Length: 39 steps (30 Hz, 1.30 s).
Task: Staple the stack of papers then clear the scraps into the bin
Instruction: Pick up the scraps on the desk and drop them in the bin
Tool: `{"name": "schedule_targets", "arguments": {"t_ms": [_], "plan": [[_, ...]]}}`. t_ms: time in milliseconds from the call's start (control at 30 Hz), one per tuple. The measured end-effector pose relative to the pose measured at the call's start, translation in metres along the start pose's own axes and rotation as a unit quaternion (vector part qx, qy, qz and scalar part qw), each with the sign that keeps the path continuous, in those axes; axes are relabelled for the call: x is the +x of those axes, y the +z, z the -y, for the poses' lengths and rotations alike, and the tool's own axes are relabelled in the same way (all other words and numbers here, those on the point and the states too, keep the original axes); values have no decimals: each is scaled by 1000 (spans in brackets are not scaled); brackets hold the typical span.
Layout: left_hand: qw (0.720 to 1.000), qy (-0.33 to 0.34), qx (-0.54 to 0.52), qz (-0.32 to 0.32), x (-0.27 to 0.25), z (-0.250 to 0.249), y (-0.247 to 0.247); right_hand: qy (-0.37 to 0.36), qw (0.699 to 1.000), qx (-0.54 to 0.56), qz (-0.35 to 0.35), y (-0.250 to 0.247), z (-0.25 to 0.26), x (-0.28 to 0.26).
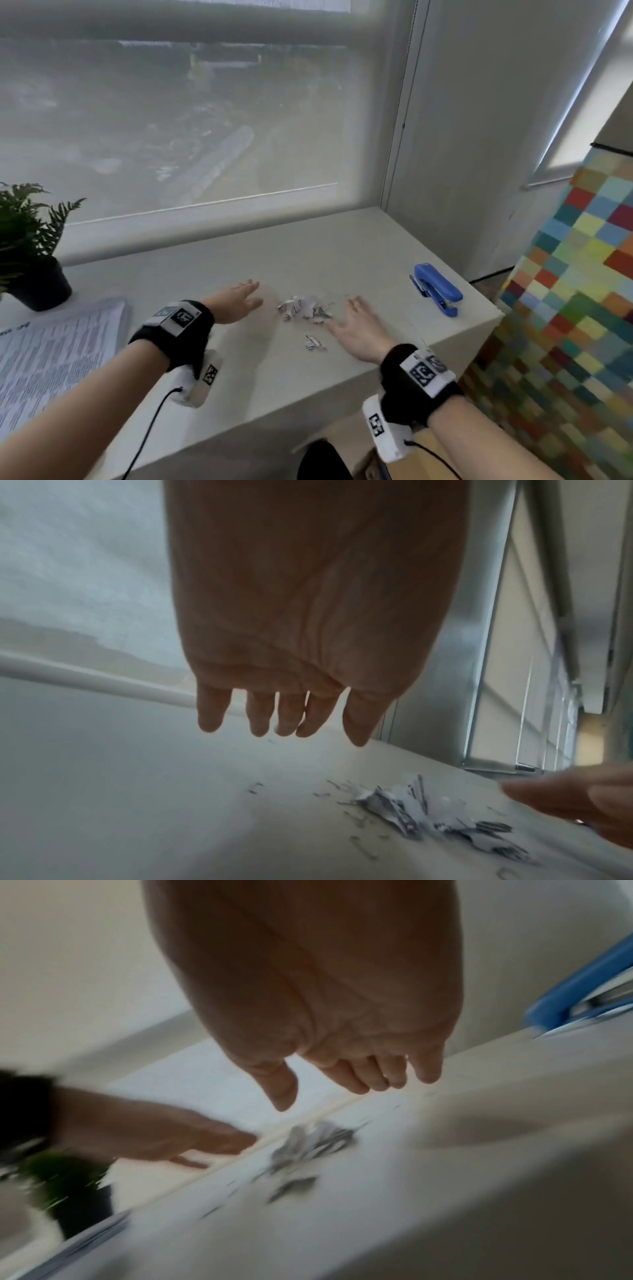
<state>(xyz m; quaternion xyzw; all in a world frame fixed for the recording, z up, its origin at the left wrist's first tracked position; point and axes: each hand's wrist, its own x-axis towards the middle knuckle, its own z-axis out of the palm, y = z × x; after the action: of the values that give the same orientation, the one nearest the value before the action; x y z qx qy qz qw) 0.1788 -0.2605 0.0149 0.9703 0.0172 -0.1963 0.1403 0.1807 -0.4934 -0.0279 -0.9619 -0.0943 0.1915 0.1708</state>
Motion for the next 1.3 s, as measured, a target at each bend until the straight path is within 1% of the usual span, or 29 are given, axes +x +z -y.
{"name": "schedule_targets", "arguments": {"t_ms": [67, 133, 200, 267, 367, 433, 467, 533, 667, 733, 833, 867, 933, 1000, 1067, 1100, 1133, 1167, 1233, 1300], "plan": [[1000, 3, 5, -10, -23, 13, 1, 58, 998, 16, -20, -8, -27, -16], [1000, 3, 21, -20, -47, 22, 4, 102, 995, 15, -17, -9, -43, -27], [999, -11, 40, -19, -69, 27, 12, 99, 995, 0, -1, -4, -37, -32], [999, -14, 51, -4, -88, 28, 23, 60, 998, -9, 15, 9, -13, -31], [998, 8, 43, 36, -110, 18, 42, -14, 999, -16, 37, 30, 30, -28], [998, 30, 45, 44, -113, 12, 51, -60, 998, 10, 20, 32, 46, -31], [997, 38, 49, 45, -111, 9, 54, -76, 997, 16, -1, 30, 47, -35], [996, 47, 65, 48, -102, 3, 57, -99, 994, -20, -34, 25, 42, -46], [989, 70, 120, 54, -82, -17, 55, -137, 982, -129, -2, 29, 33, -56], [987, 70, 132, 52, -68, -23, 55, -150, 979, -136, 5, 27, 35, -44], [989, 68, 125, 43, -49, -26, 49, -165, 979, -114, 24, 18, 40, -14], [990, 72, 112, 34, -44, -25, 47, -166, 982, -94, 14, 13, 40, -4], [994, 80, 75, -7, -33, -21, 41, -136, 989, -38, -44, 1, 30, 14], [995, 67, 42, -61, -24, -14, 37, -50, 995, -16, -90, -12, 11, 29], [993, 43, 20, -104, -19, -6, 33, 45, 994, -50, -86, -19, -3, 37], [991, 35, 9, -125, -17, -4, 31, 74, 993, -60, -72, -20, -3, 38], [989, 27, -6, -145, -14, -1, 29, 83, 993, -65, -58, -19, 1, 39], [986, 20, -23, -164, -12, 0, 26, 68, 994, -65, -49, -16, 7, 40], [981, 6, -52, -187, -6, 2, 22, 2, 998, -55, -32, -13, 23, 43], [979, -9, -72, -189, 0, 4, 20, -53, 998, -36, -12, -14, 38, 46]]}}
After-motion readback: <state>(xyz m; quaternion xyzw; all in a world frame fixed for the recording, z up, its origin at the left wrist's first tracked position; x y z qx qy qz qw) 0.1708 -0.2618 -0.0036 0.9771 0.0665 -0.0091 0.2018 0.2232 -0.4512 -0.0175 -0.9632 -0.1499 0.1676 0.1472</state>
